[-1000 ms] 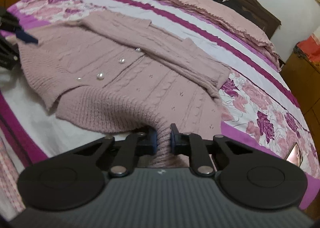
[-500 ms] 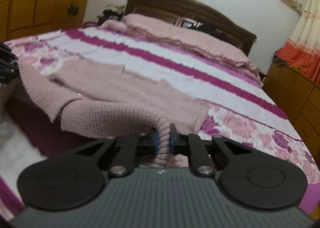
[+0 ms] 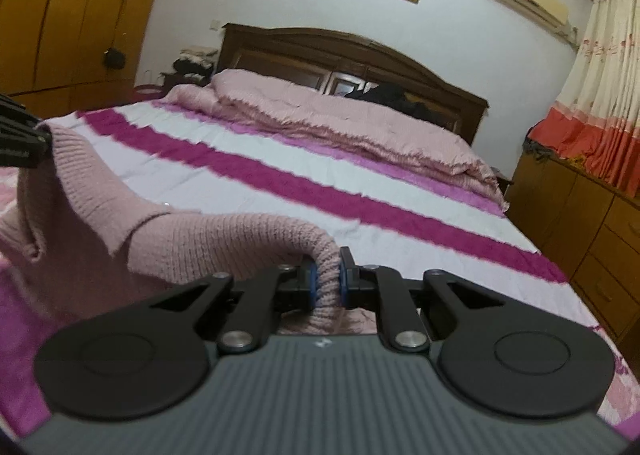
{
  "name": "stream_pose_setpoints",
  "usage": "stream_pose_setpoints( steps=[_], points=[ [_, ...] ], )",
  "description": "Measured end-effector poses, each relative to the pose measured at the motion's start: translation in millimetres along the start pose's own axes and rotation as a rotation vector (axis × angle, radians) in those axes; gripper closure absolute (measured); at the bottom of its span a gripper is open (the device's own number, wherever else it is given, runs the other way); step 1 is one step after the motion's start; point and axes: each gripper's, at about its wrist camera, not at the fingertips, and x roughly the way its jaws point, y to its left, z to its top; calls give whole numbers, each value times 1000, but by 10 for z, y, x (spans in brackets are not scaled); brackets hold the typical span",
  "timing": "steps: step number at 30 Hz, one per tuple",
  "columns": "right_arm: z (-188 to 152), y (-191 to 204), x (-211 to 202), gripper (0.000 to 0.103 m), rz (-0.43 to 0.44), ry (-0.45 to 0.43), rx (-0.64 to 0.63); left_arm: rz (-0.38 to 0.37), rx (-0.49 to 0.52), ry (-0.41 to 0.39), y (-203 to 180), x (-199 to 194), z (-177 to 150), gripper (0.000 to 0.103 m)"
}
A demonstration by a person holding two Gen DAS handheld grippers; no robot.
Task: Fold small clothes
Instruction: 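Lift the hem with both grippers, fold it toward the collar, release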
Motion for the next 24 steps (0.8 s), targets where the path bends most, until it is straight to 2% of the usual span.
stream_pose_setpoints(
  steps=[4, 9, 17, 24],
  points=[
    [117, -25, 342, 90, -41, -4, -1, 18, -11, -22, 76, 349, 236, 96],
    [81, -36, 807, 90, -69, 37, 22, 26, -26, 17, 141, 952, 322, 96],
    [-209, 132, 1501, 89, -64, 150, 1, 60, -31, 168, 245, 1859, -95, 96],
    [-462, 251, 1852, 89, -49, 230, -24, 61, -43, 271, 335, 2302, -412, 95]
  ],
)
